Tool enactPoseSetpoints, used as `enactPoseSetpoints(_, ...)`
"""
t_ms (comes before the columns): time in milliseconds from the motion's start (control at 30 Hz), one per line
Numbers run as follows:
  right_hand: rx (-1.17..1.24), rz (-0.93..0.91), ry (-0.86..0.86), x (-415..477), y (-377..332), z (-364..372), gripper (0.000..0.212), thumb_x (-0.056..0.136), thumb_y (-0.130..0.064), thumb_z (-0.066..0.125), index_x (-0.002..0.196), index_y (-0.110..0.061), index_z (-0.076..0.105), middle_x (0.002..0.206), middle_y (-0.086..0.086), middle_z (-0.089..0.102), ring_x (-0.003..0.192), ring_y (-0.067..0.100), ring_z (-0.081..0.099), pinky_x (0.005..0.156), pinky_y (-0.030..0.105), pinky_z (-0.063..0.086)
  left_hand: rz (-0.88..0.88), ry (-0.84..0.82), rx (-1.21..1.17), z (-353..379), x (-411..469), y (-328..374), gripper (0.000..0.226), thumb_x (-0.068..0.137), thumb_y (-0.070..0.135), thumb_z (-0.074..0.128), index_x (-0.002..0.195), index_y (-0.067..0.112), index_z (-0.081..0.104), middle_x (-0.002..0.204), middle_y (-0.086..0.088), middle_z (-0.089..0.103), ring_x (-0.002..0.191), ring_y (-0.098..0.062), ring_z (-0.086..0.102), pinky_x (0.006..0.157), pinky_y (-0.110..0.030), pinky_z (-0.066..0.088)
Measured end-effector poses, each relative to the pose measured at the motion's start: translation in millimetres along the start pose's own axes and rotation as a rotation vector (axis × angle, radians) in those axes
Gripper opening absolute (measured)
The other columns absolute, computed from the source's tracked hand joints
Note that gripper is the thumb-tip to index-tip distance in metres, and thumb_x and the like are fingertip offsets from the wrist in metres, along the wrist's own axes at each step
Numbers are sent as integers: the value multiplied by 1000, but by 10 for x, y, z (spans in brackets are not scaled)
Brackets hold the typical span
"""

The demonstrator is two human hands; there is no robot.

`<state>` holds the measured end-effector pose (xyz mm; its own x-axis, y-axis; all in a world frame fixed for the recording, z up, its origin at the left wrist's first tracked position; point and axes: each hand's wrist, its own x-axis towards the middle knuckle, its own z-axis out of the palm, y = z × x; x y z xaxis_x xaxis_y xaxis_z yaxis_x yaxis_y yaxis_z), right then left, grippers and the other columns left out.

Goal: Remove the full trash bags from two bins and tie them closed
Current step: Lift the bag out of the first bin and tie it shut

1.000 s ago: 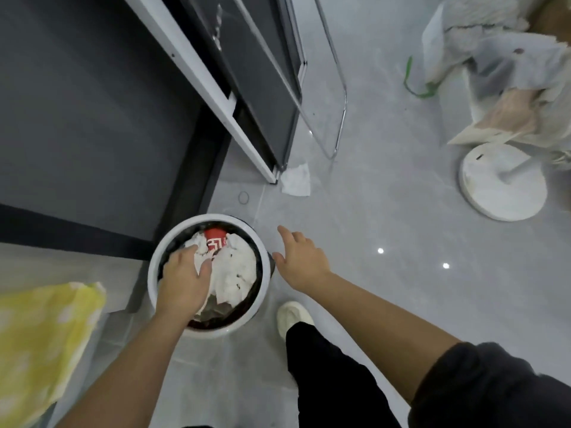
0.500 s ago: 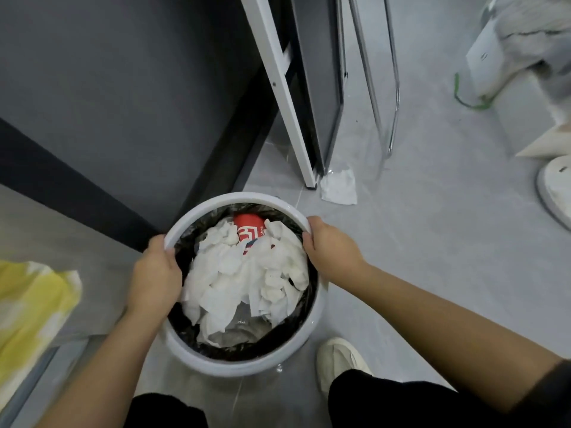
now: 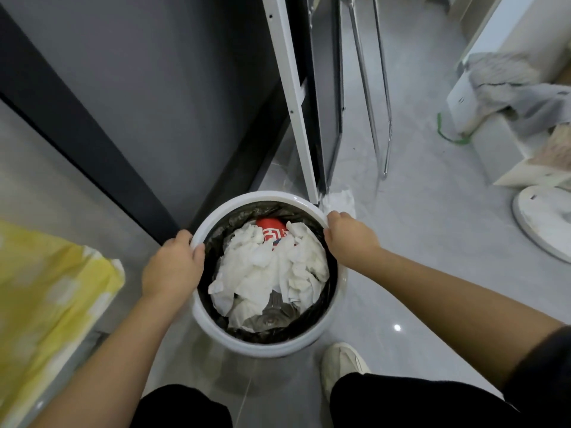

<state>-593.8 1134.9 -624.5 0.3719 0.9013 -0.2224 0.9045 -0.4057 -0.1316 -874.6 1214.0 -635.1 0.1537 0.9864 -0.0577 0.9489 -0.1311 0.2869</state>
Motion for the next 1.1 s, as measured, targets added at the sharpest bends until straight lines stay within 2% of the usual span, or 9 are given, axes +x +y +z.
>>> enactPoseSetpoints(133, 27, -21, 36, -65, 22, -47, 19, 97, -20, 38, 108, -7, 44, 103, 11, 53, 84, 35, 59, 62, 35, 37, -114, -128, -157, -90, -113, -104, 25, 89, 38, 49, 83, 13, 51, 75, -7, 60, 65, -21, 51, 58, -34, 43)
enactPoseSetpoints(267, 169, -43, 101, -78, 45, -117, 13, 96, -23, 36, 89, -12, 40, 86, 7, 48, 74, 30, 49, 60, 32, 33, -58, 86, -270, -269, -255, -15, 24, 88, 34, 50, 77, 14, 53, 65, -5, 59, 60, -19, 52, 53, -32, 40)
enactPoseSetpoints(400, 263, -26, 135, -86, 138, -215, 21, 96, -25, 38, 99, -9, 51, 82, 10, 56, 70, 28, 52, 56, 31, 36, -49, 157, -327, -476, -232, 187, 29, 89, 40, 47, 74, 18, 59, 68, -1, 61, 67, -22, 55, 61, -34, 44)
enactPoseSetpoints(567, 325, 133, 102, -30, 453, -316, 27, 95, -26, 40, 92, -8, 59, 77, 9, 59, 69, 28, 55, 54, 30, 38, -77, -53, -533, -582, -66, 602, 34, 89, 35, 45, 76, 10, 65, 71, -6, 64, 65, -20, 55, 63, -32, 43)
enactPoseSetpoints(700, 378, 355, 146, 66, 973, -365, 25, 93, -28, 42, 79, -13, 57, 79, 8, 60, 75, 31, 56, 60, 30, 38, -114, -317, -861, -552, 76, 1160, 20, 89, 21, 48, 80, 24, 66, 89, -6, 70, 73, -24, 64, 73, -38, 58)
enactPoseSetpoints(800, 434, 514, 164, 87, 1404, -297, 21, 90, -27, 44, 90, -13, 59, 87, 10, 63, 80, 32, 59, 68, 32, 45, 11, -343, -700, -288, 218, 1644, 19, 87, 16, 46, 88, 16, 65, 93, -16, 66, 80, -32, 64, 76, -43, 57)
enactPoseSetpoints(933, 521, 719, 108, 18, 1952, -88, 22, 85, -18, 45, 96, -6, 58, 86, 13, 65, 74, 33, 64, 66, 32, 50, 107, -344, -374, 164, 275, 2432, 30, 92, 13, 39, 119, 9, 52, 112, -13, 59, 91, -29, 56, 70, -35, 43)
enactPoseSetpoints(1033, 634, 843, 105, -42, 2332, 164, 27, 84, -15, 47, 102, 2, 57, 85, 16, 61, 71, 34, 61, 66, 37, 53, 69, -437, -291, 577, 200, 2924, 44, 92, 13, 44, 134, 9, 33, 127, -16, 52, 112, -35, 53, 81, -39, 43)
enactPoseSetpoints(1100, 673, 891, 99, -55, 2527, 367, 29, 85, -12, 48, 108, 5, 55, 80, 13, 55, 74, 32, 56, 68, 36, 49, -50, -535, -301, 921, 101, 3107, 48, 93, 17, 45, 137, 8, 30, 134, -17, 47, 120, -35, 48, 91, -39, 42)
